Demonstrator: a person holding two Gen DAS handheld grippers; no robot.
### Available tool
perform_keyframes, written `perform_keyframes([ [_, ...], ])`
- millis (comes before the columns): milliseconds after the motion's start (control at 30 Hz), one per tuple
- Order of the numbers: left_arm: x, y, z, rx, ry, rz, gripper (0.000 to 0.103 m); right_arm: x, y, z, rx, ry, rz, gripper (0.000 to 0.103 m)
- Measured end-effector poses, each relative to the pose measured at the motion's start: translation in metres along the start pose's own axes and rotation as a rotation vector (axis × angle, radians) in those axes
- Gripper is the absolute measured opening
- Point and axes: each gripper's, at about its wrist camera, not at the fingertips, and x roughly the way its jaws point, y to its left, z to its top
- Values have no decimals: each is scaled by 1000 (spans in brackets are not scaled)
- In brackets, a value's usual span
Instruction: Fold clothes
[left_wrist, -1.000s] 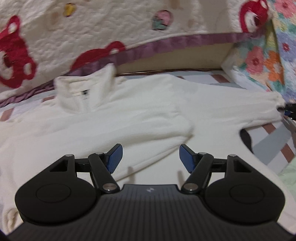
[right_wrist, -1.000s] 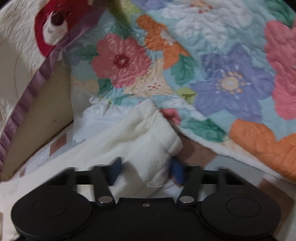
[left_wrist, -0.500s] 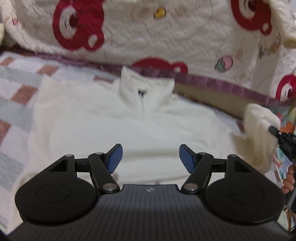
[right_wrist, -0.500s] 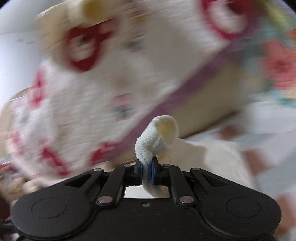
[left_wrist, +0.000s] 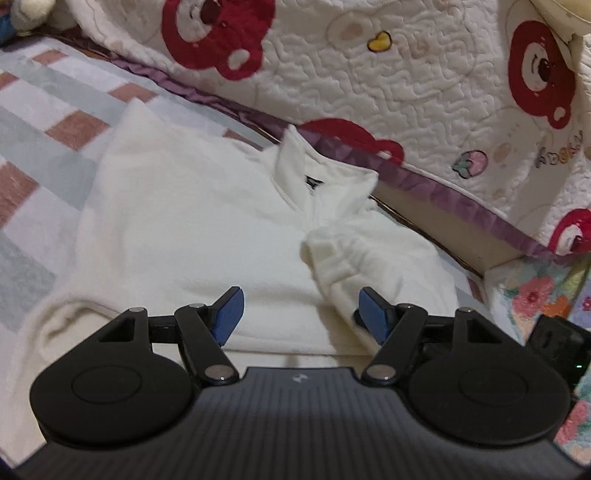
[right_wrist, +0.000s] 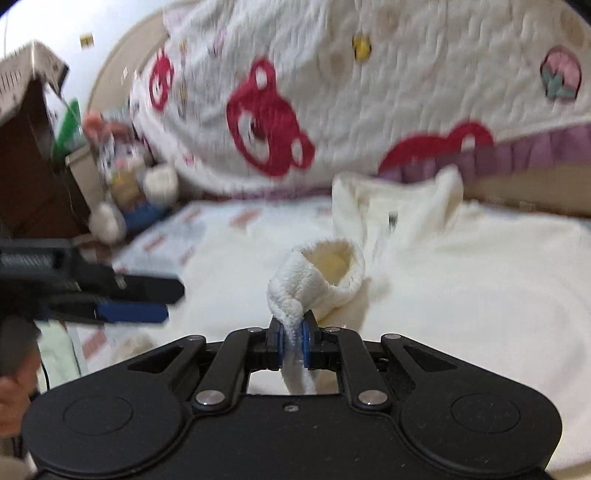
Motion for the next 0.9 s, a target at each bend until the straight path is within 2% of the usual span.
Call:
perform_keyframes([
  [67, 10, -3, 0, -11, 20, -37, 71, -11, -7, -4, -52, 71, 54, 31],
  [133, 22, -11, 0, -2, 38, -66, 71, -34, -14, -9, -122, 78, 19, 43],
  [200, 32, -20, -1, 25, 43, -88, 72, -60, -25, -17, -170, 73, -50, 44],
  [300, 47, -36, -3, 84, 47, -107, 79, -100, -50, -34, -172, 66, -198, 44],
  [400, 69, -49, -6, 174, 85, -46, 81, -126, -81, -49, -119, 66, -340, 44],
  [467, 83, -56, -8, 225, 113, 7, 81, -136, -99, -58, -66, 75, -399, 44],
  [533, 94, -59, -8, 259, 138, 68, 79, -140, -111, -64, -20, 70, -421, 44],
  [600, 101, -60, -6, 309, 148, 118, 56, -139, -114, -68, -36, 77, -453, 44],
  [633, 100, -62, -5, 333, 142, 122, 18, -137, -114, -67, -52, 77, -468, 44],
  [667, 96, -65, -2, 356, 128, 115, 14, -135, -112, -65, -66, 74, -480, 44],
  [733, 79, -76, 5, 409, 51, 111, 14, -131, -110, -63, -81, 65, -502, 44],
  [800, 60, -82, 12, 400, -44, 126, 14, -129, -110, -65, -79, 63, -535, 41],
  [867, 41, -86, 19, 376, -141, 143, 14, -124, -110, -68, -93, 70, -584, 26],
  [900, 40, -84, 19, 371, -150, 155, 14, -121, -112, -70, -89, 72, -595, 21],
])
